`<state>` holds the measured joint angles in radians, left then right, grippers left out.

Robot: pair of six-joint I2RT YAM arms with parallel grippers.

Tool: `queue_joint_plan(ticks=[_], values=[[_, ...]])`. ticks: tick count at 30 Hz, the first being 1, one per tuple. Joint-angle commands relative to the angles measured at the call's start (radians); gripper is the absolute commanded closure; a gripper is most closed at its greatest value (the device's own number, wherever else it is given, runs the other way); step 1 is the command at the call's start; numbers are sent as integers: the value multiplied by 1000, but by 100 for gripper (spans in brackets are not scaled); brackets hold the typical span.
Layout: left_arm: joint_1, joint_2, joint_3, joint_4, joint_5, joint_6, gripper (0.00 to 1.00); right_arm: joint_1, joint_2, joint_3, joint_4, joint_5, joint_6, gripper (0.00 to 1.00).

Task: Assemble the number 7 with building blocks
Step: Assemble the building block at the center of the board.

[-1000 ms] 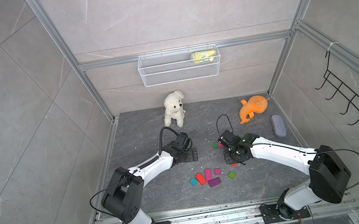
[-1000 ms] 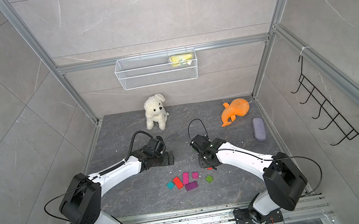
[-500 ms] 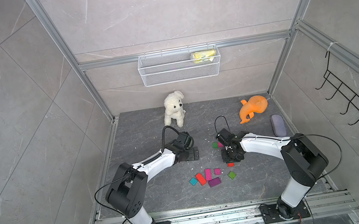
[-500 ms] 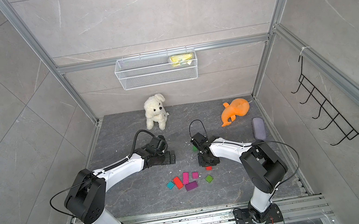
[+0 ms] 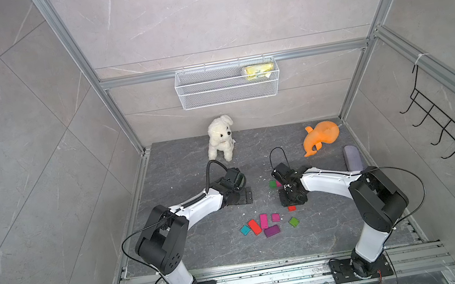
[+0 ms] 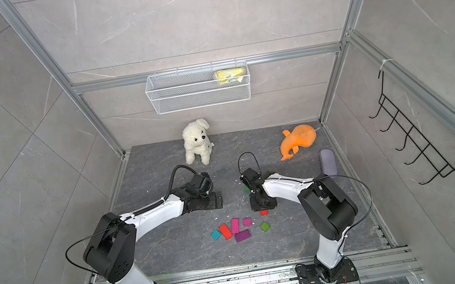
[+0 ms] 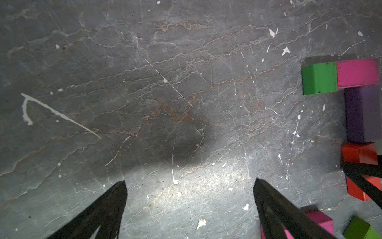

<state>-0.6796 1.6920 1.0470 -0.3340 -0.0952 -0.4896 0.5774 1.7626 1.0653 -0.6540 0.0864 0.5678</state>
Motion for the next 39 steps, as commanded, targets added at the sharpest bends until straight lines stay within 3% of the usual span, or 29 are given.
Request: queue_joint_plan(ticks=[1,8,39], values=[[6,6,28,0,8,14,0,-5,-22,24,-41,24,8,53],[6,4,18,9,8,4,0,0,-98,21,-55,31,0,53],[5,1,7,10,-1,-3,0,10,18,42,-51,52,-9,61]])
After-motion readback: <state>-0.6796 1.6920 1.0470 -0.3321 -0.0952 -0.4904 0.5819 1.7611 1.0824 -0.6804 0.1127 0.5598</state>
